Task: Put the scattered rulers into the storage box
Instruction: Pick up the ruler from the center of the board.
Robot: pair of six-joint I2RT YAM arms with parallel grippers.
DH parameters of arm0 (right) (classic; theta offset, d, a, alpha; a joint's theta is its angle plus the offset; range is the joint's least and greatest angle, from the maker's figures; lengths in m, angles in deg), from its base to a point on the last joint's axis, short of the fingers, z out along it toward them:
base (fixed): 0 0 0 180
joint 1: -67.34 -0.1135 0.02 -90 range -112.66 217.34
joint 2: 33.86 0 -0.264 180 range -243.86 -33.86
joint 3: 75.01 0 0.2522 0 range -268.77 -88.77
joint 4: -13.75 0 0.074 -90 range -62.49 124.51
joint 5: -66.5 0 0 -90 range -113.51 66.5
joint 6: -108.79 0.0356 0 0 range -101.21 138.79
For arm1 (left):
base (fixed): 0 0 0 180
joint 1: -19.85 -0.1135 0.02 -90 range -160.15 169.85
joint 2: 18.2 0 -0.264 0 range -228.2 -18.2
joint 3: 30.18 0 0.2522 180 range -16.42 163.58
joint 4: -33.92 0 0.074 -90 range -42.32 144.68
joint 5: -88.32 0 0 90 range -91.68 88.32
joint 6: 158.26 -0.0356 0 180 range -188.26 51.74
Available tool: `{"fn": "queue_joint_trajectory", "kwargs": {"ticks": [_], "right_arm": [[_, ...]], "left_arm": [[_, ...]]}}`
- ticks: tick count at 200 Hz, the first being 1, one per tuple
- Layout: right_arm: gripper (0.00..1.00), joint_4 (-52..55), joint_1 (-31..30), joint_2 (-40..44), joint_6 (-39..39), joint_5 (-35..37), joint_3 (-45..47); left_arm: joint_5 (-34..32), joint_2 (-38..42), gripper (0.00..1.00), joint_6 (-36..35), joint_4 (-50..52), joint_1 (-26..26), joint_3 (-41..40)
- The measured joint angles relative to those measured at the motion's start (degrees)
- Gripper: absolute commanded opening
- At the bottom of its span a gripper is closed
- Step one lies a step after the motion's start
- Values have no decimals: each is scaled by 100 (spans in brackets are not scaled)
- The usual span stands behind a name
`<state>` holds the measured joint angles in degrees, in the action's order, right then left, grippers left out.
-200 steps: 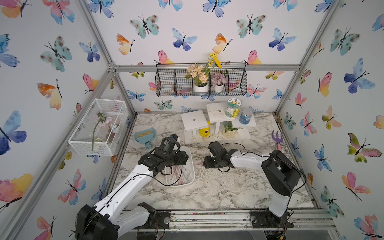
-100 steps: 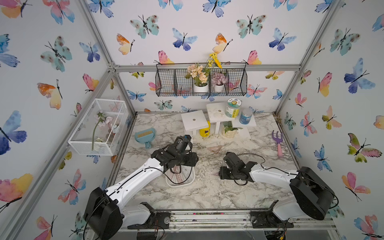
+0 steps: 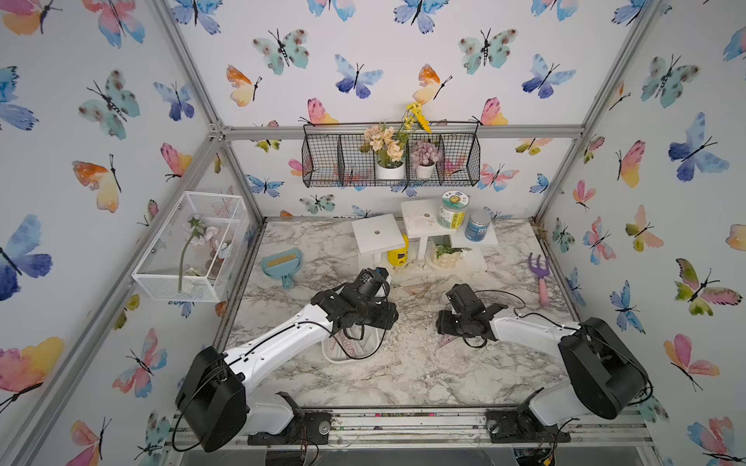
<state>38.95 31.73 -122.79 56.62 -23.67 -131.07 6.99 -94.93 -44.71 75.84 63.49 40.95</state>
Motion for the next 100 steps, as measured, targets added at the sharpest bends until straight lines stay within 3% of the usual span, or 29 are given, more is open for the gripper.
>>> {"fn": "queue_joint_trajectory", "kwargs": {"ticks": [39,100], "right_arm": [[59,-195,7,-531,-131,-232,-496],[59,-157,7,-501,-142,-356,-514]], "left_arm": [[-2,35,56,31,-26,-2,-151],[-2,48,56,122,-31,0,-192]]}}
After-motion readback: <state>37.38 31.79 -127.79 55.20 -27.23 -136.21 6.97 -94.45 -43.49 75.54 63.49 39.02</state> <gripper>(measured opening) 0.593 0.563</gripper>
